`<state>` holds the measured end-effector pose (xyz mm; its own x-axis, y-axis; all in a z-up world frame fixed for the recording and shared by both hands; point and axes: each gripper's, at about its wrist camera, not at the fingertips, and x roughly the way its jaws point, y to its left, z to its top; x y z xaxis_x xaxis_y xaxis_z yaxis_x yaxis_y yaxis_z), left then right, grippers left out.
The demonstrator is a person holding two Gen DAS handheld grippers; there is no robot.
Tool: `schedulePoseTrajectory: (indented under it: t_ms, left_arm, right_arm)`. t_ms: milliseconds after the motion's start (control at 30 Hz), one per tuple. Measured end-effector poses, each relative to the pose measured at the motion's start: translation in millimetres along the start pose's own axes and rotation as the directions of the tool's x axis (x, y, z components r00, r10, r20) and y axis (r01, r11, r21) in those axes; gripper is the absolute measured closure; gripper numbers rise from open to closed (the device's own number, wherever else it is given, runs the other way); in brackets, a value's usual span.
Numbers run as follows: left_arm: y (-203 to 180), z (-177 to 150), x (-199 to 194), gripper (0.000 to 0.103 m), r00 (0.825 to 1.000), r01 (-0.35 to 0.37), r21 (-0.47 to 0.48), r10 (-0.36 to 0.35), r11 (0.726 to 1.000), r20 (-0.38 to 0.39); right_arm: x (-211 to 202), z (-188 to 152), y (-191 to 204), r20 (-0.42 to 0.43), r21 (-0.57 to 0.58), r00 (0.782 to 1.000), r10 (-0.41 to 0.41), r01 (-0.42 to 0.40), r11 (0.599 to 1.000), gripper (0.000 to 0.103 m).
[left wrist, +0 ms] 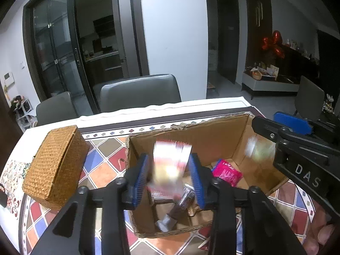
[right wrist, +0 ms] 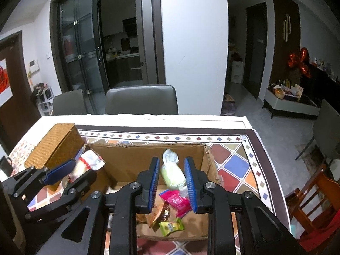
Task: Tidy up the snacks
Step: 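Open both tools to drop the clear packet and green candy into the box, then withdraw both tools from the box toward the red and gold candies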
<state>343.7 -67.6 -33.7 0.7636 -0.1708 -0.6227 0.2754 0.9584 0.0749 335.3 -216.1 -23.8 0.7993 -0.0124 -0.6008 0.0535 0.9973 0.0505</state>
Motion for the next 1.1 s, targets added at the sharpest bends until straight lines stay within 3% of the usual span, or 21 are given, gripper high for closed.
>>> schedulePoseTrajectory:
  t_ms: [200,367,1100]
  left_arm:
    - [2.0,-0.8,-4.2,0.034,0.999,-0.030,-0.009,0.030,1.000,0.011]
    - [6.0,-2.1,-14.2,0.017,0.998,-0.063,-0.032,0.064,0.998,0.028]
    - [-9.4,-22.2,-73.6,0.015,0.996,-0.083,-0.061,0.085,0.995,0.040]
  right_arm:
    - [-3.1,-0.5,-2.2,0.011,0.005,1.000,-0.021,0.021,1.000,0.041]
    - [-10.2,-0.2,-3.9,0.017,0.007,0.999,-0.051,0.051,0.999,0.028]
    - [-80.7,-14.5,-15.6,0.066,0.026,0.994,-0.087,0.085,0.996,0.025]
